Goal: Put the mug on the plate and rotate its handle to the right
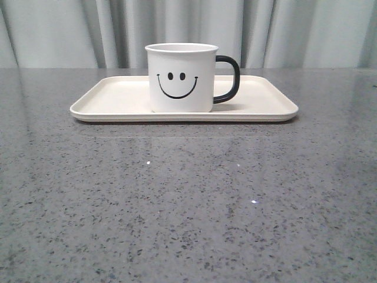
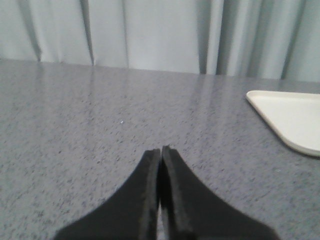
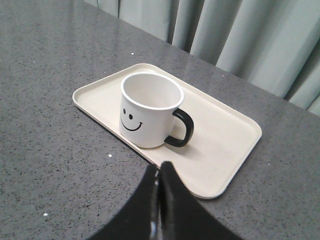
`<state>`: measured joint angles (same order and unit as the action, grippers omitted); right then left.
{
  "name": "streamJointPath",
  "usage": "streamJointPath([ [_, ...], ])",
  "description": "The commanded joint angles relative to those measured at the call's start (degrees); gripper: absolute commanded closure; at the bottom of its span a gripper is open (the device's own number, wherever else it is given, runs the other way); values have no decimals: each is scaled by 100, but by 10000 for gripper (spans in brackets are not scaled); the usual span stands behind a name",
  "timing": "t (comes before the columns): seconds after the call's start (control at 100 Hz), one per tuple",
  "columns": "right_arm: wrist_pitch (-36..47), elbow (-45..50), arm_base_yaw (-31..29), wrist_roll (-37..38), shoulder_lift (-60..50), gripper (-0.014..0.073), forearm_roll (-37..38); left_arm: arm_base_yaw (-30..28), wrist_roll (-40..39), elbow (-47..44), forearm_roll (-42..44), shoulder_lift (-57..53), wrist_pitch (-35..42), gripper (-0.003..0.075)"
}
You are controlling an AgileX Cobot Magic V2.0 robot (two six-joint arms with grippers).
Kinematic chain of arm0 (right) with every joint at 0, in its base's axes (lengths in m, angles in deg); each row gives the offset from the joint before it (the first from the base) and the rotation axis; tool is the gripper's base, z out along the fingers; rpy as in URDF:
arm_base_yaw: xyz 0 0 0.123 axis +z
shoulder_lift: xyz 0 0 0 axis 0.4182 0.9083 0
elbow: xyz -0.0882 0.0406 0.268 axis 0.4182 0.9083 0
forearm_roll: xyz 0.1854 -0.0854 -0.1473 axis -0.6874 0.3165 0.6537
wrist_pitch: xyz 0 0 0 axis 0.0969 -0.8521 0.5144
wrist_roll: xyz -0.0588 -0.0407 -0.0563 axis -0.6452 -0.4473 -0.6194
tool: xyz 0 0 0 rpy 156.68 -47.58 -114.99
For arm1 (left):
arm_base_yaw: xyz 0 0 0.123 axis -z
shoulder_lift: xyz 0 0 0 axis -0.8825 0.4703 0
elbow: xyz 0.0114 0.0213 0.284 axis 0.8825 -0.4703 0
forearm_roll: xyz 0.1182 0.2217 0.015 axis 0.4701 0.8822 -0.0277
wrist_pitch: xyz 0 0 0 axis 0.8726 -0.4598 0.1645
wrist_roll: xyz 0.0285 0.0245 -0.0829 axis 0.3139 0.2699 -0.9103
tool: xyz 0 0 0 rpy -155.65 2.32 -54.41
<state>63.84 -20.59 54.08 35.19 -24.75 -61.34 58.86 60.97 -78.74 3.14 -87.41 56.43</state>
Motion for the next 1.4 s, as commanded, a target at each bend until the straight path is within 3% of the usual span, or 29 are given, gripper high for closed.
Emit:
streamJointPath([
  [0.0,481,-151,-26,-1,-26,662,-66,-150,0,-149,-8,-192,741,739],
  [1.39,658,-123,-33,-38,-20,662,119,-150,0,-230,208,-182,618,739],
])
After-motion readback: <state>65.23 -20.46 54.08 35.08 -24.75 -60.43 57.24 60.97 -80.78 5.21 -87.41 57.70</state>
